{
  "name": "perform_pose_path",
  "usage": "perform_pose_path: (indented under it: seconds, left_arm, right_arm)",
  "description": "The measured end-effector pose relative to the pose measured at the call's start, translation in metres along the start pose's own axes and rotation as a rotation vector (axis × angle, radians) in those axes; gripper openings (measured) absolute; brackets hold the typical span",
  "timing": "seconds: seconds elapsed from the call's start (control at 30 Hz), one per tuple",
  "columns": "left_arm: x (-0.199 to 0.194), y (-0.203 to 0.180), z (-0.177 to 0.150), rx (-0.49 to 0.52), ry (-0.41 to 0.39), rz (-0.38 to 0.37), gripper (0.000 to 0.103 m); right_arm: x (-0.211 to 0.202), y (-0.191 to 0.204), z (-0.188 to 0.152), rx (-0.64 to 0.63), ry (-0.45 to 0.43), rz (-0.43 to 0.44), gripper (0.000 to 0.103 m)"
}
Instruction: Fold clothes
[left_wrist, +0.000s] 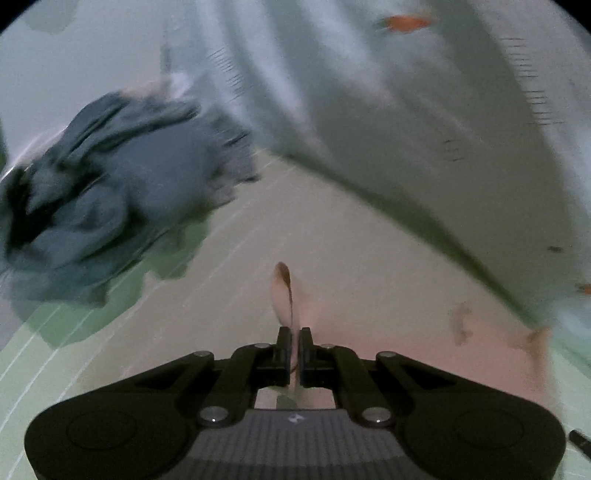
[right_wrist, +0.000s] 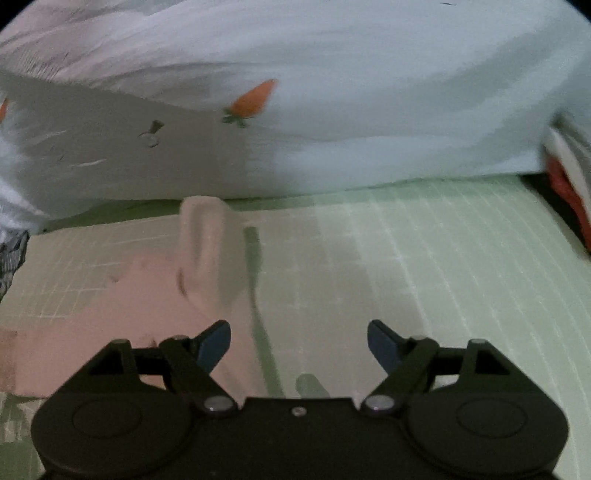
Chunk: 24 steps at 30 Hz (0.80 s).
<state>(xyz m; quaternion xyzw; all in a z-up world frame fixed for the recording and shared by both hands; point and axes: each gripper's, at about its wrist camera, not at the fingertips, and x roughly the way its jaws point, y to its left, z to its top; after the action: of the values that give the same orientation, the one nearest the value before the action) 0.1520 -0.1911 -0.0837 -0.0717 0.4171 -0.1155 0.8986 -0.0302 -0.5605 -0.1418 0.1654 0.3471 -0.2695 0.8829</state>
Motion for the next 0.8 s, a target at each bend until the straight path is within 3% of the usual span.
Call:
perform_pose_path:
  seconds: [0.13,0.3,0.43,0.57,0.63,0.73,0.8]
  left_arm:
    - [-0.024,-0.061,-0.009,0.128,-0.006,-0.134,0.004]
    - [-0.050,-0.136,-0.046,0.263,0.067,-0.331,0.004]
    - [-0.062,-0.164,-0.090,0.367,0.161,-0.353,0.005]
    - [-0.073,-0.189,-0.136,0.471,0.256,-0.365,0.012]
    - [-0.078,-0.202,-0.158,0.523,0.304,-0.371,0.028]
    - [-0.091,-0.195,-0.176,0.510,0.279,-0.332,0.045]
    - [-0.096,-0.188,-0.182,0.491,0.258,-0.296,0.061]
  right_arm:
    - [-0.023,-0.022,-0.019,0.055,-0.009,-0.022,0.082]
    - [-0.053,-0.055,-0.043,0.120,-0.010,-0.045,0.082]
    - [-0.071,-0.079,-0.062,0.163,0.005,-0.060,0.082]
    - [-0.083,-0.094,-0.076,0.158,0.029,-0.053,0.082]
    - [-0.089,-0.097,-0.081,0.135,0.038,-0.047,0.082]
    - [-0.095,-0.096,-0.089,0.098,0.053,-0.014,0.082]
    - [-0.095,-0.090,-0.092,0.064,0.061,0.028,0.082]
